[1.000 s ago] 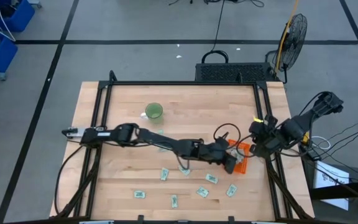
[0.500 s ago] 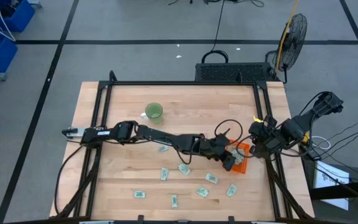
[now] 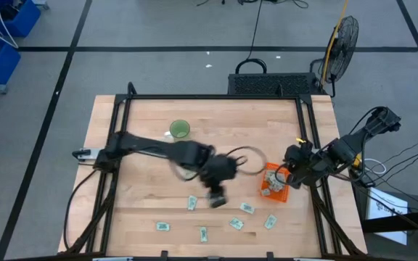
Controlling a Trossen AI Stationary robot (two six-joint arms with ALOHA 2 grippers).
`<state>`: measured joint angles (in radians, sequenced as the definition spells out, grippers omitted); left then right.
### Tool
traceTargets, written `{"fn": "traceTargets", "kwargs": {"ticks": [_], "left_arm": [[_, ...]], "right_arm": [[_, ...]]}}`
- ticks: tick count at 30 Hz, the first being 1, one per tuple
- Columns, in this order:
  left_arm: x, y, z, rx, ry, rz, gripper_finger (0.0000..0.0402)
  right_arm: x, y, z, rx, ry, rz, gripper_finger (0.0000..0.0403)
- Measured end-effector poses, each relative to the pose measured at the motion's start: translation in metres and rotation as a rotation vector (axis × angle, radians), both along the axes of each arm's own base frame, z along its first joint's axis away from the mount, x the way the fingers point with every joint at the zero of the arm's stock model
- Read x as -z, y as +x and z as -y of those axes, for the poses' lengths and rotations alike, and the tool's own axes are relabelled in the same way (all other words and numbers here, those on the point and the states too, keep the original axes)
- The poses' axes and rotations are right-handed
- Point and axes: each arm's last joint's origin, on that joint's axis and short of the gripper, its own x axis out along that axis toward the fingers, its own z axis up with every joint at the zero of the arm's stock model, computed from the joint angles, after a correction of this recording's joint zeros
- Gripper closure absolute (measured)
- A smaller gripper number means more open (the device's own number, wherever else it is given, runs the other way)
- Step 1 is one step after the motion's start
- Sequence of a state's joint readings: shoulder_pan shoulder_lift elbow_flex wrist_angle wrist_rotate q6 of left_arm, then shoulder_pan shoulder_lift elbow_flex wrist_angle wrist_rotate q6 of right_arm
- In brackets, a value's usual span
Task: Pick and place Stevia / Truvia into bins
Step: Put the stevia packet into the orange basket
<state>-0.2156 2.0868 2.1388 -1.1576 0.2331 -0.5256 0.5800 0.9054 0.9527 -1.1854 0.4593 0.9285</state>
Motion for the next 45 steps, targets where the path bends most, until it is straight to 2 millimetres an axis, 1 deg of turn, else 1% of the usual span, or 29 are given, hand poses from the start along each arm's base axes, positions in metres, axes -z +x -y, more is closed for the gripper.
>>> {"fn": "traceTargets", "kwargs": {"ticks": [1, 3, 5, 7, 9, 11, 13, 15, 18, 20, 22, 24, 28, 30, 32, 35, 40, 42, 45], "left_arm": [[-0.005, -0.013, 0.009, -0.006, 0.006, -0.063, 0.0259], [-0.014, -0.042, 0.033, -0.017, 0.05, -0.172, 0.0259], [-0.014, -0.062, 0.061, -0.029, 0.099, -0.247, 0.0259], [-0.012, -0.079, 0.091, -0.034, 0.131, -0.266, 0.0259], [-0.01, -0.094, 0.12, -0.025, 0.128, -0.263, 0.0259], [0.001, -0.106, 0.146, -0.022, 0.119, -0.284, 0.0259], [0.021, -0.12, 0.167, -0.042, 0.136, -0.337, 0.0259], [0.043, -0.131, 0.179, -0.116, 0.142, -0.4, 0.0259], [0.073, -0.144, 0.19, -0.21, 0.144, -0.452, 0.0259], [0.094, -0.149, 0.193, -0.222, 0.157, -0.446, 0.0259], [0.114, -0.15, 0.19, -0.252, 0.169, -0.43, 0.0259], [0.129, -0.149, 0.181, -0.275, 0.208, -0.436, 0.0259], [0.15, -0.146, 0.16, -0.271, 0.255, -0.461, 0.0259], [0.155, -0.145, 0.152, -0.236, 0.256, -0.457, 0.0259], [0.157, -0.143, 0.146, -0.202, 0.22, -0.447, 0.0259], [0.169, -0.147, 0.142, -0.138, 0.197, -0.438, 0.0259], [0.185, -0.154, 0.137, -0.13, 0.17, -0.441, 0.026], [0.19, -0.156, 0.136, -0.116, 0.166, -0.44, 0.0268], [0.189, -0.155, 0.133, -0.101, 0.175, -0.43, 0.0304]], "right_arm": [[0.0, 0.0, 0.0, 0.011, -0.005, 0.007, 0.0316], [0.0, 0.0, 0.0, 0.028, -0.002, 0.016, 0.0316], [0.0, 0.001, 0.0, 0.029, 0.002, 0.019, 0.0316], [0.0, 0.001, 0.0, 0.03, 0.005, 0.02, 0.0316], [0.0, 0.001, 0.0, 0.031, 0.004, 0.02, 0.0316], [0.0, 0.002, 0.001, 0.027, 0.001, 0.022, 0.0316], [-0.001, 0.003, 0.001, 0.021, 0.001, 0.03, 0.0316], [-0.002, 0.005, 0.0, 0.012, 0.003, 0.044, 0.0316], [-0.003, 0.008, 0.0, -0.01, 0.002, 0.066, 0.0316], [-0.004, 0.011, 0.0, -0.022, 0.004, 0.084, 0.0316], [-0.005, 0.013, -0.001, -0.024, 0.014, 0.106, 0.0316], [-0.006, 0.015, -0.002, -0.021, 0.028, 0.126, 0.0316], [-0.009, 0.019, -0.004, -0.02, 0.06, 0.181, 0.0316], [-0.011, 0.022, -0.006, -0.02, 0.079, 0.212, 0.0316], [-0.013, 0.024, -0.007, -0.02, 0.098, 0.242, 0.0316], [-0.016, 0.027, -0.009, -0.02, 0.122, 0.283, 0.0316], [-0.018, 0.029, -0.01, -0.019, 0.14, 0.314, 0.0316], [-0.019, 0.03, -0.011, -0.018, 0.146, 0.325, 0.0316], [-0.021, 0.031, -0.012, -0.018, 0.159, 0.348, 0.0316]]}}
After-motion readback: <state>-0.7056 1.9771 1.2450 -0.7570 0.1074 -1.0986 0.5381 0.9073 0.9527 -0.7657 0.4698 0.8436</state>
